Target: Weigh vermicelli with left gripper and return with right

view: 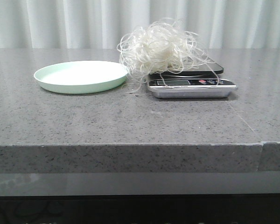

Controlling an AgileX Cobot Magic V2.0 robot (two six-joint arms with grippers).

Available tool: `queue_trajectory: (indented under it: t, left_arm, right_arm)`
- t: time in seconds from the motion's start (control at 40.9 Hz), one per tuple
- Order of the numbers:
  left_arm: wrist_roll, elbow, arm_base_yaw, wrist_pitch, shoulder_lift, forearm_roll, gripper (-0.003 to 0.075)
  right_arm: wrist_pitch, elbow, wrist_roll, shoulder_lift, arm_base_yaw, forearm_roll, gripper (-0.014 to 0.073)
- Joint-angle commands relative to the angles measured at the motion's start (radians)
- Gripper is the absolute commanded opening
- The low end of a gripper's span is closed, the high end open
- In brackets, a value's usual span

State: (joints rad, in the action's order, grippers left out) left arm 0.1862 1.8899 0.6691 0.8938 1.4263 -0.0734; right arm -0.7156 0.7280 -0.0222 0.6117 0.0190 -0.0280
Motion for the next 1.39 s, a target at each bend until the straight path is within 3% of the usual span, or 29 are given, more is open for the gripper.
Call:
queue_trajectory:
  t: [0.0, 0.342, 0.659, 1.026, 1.368]
  left_arm:
    - [0.000, -0.072, -0.002, -0.100, -0.114, -0.012, 0.0419]
    - [0.000, -0.542, -0.002, -0.220, -0.464, -0.012, 0.0419]
    - [0.000, -0.877, -0.002, -0.244, -0.740, -0.014, 0.0419]
    - [0.000, -0.981, -0.002, -0.231, -0.820, -0.014, 0.0419]
    - [0.000, -0.983, -0.002, -0.231, -0.820, -0.014, 0.0419]
  right_arm:
    - [0.059, 0.025, 0.004, 0.008, -0.005, -0.001, 0.0552]
    - [0.060, 0.025, 0.006, 0.009, 0.006, 0.028, 0.0552]
    - [0.067, 0.123, 0.135, 0.191, 0.207, 0.105, 0.0510]
    - [0.067, 0.416, 0.135, 0.578, 0.438, 0.105, 0.0510]
    - [0.068, 0.723, 0.135, 0.927, 0.454, 0.104, 0.0510]
